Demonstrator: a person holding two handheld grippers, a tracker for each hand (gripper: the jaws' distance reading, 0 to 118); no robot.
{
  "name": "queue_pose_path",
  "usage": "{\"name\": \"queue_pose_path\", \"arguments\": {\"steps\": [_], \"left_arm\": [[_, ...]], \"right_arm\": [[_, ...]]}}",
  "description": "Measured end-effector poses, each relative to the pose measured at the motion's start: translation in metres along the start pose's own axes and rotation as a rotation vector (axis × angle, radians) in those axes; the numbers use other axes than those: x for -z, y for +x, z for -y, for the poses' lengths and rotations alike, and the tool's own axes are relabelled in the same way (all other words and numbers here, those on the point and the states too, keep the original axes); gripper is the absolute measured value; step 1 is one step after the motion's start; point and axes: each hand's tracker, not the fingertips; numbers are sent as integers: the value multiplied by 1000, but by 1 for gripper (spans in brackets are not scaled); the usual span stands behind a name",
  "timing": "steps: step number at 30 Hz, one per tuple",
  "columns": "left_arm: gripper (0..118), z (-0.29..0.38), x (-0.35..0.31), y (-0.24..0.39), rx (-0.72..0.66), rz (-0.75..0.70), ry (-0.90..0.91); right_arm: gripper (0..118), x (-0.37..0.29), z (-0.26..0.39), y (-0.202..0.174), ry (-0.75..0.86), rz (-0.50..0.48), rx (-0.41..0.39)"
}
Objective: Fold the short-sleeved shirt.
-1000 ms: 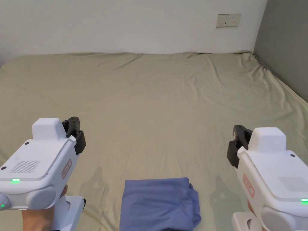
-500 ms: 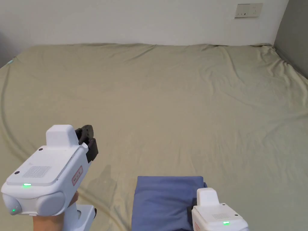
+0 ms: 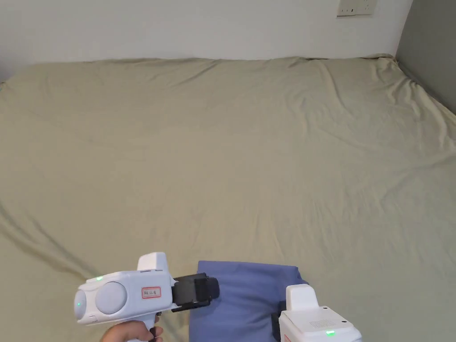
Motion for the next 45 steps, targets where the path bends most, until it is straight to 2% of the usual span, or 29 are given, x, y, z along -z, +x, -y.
{"name": "queue_pose_path", "arguments": {"steps": [4,5,6,7,8,10,12,14,18,22,29,31,36,41,42,43,45], "left_arm": [[115,3,26,-8,-87,9,-74],[108,3,31,-11,-116,42,-93],[90,4,34,-12,-140,66,-108],[53,6,36,-12,-150,88,-116],[44,7,38,-10,-154,110,-105],[39,10,34,-2,-104,55,-80],[26,8,32,1,-84,64,-73],[21,6,24,5,-96,75,-62],[20,-16,-6,3,6,72,-17],[20,-54,-47,-39,106,-73,13],[20,-118,-121,-168,115,-395,55],[20,-131,-141,-206,49,-471,70],[20,-156,-180,-294,18,-671,66],[21,-158,-193,-328,-7,-736,65],[26,-157,-194,-328,-5,-729,63],[43,-155,-192,-327,-1,-727,68],[90,-152,-187,-324,4,-788,101]], "right_arm": [[2,0,1,1,5,-9,7],[2,0,1,1,6,-9,4],[2,-1,1,2,7,-9,2],[2,-1,1,2,8,-10,1],[2,0,2,2,9,-12,3],[2,0,2,3,11,-16,4],[2,-3,-1,5,12,-24,4],[3,-9,-7,5,14,-28,15],[3,-27,-29,4,107,-16,36],[3,-45,-63,-5,210,-8,3],[3,-61,-115,-33,325,-11,-42],[3,-60,-126,-42,344,-12,-53],[3,-51,-152,-64,372,-21,-68],[3,-38,-166,-76,377,-17,-83],[3,-36,-168,-76,376,-18,-80],[3,-35,-169,-77,375,-17,-75],[3,-34,-170,-75,375,-14,-67]]}}
